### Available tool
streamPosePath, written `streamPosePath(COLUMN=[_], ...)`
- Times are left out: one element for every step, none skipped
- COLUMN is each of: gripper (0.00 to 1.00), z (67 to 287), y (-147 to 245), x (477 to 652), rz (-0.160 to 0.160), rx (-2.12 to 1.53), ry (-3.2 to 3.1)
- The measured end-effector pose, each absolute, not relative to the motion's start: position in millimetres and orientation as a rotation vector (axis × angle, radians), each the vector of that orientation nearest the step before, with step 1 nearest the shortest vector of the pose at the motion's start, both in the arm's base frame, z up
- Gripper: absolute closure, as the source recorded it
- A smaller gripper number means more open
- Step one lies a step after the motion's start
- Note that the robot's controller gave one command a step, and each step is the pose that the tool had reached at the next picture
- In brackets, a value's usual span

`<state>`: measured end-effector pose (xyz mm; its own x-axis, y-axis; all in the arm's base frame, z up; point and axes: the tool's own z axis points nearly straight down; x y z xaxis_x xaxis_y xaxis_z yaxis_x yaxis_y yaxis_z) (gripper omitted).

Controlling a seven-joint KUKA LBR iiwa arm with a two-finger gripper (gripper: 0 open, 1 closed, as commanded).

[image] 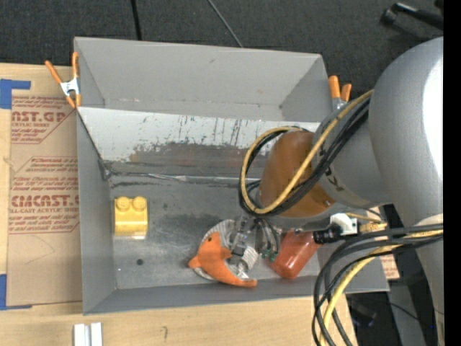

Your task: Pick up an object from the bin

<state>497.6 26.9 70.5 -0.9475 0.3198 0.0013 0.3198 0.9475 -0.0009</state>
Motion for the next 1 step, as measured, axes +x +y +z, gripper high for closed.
streamPosePath(gripper=[1.00], z=[187.9], y=[37.3], x=[498.9], rz=[0.000], rx=[-0.487], ry=[-3.104])
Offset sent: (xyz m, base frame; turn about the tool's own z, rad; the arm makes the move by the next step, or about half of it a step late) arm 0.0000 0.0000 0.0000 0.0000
